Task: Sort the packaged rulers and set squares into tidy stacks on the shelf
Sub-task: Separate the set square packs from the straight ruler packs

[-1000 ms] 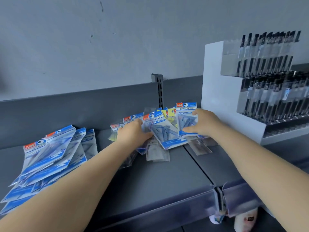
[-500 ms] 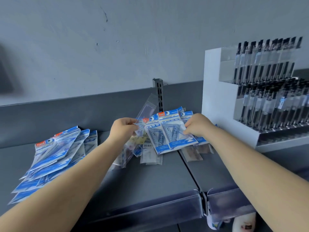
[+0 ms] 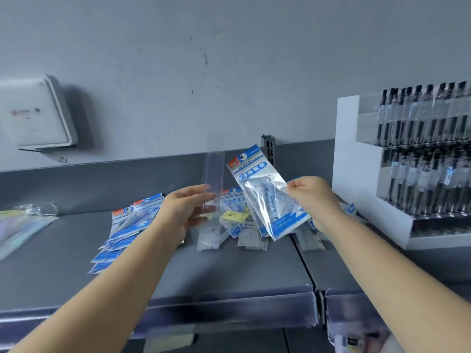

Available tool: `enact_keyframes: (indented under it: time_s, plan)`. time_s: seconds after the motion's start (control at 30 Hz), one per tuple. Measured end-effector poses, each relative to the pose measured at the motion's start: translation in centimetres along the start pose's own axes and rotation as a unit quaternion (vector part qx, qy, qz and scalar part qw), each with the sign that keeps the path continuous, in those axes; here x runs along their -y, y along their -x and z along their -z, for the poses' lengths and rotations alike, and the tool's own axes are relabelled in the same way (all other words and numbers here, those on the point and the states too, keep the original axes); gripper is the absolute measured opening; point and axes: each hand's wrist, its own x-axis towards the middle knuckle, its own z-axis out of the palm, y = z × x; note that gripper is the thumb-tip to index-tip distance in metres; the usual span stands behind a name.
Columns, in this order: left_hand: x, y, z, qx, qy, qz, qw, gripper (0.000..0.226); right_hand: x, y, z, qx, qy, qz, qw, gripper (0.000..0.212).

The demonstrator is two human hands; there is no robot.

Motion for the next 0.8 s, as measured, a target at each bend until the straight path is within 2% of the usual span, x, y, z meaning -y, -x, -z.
enact_keyframes:
  time_s: [0.13,0.27,0.47,0.8]
  plan:
    - [0.1,2.6,2.4,-0.028,0.01,-0.022,0.999,0.017,1.0,2.1,-2.4,0.002,-0.172,-0.056,0.983,0.022]
    - [0.8,5.0,5.0,-0.053,0.024,-0.038,0.998,0.018,1.5,4.1,-5.4,0.038,-0.274,-0.124,0.953,0.016]
    - [1.4,7.0,8.7,-0.108,0.035,-0.054,0.992,0.02,3.0,6.4,-10.6,0.058,-0.303,-0.164,0.937,0.018]
    - [1.5,6.3,15.8,-0.137,0.025,-0.045,0.989,0.018,6.0,6.6,-16.4,0.045,-0.294,-0.137,0.945,0.023]
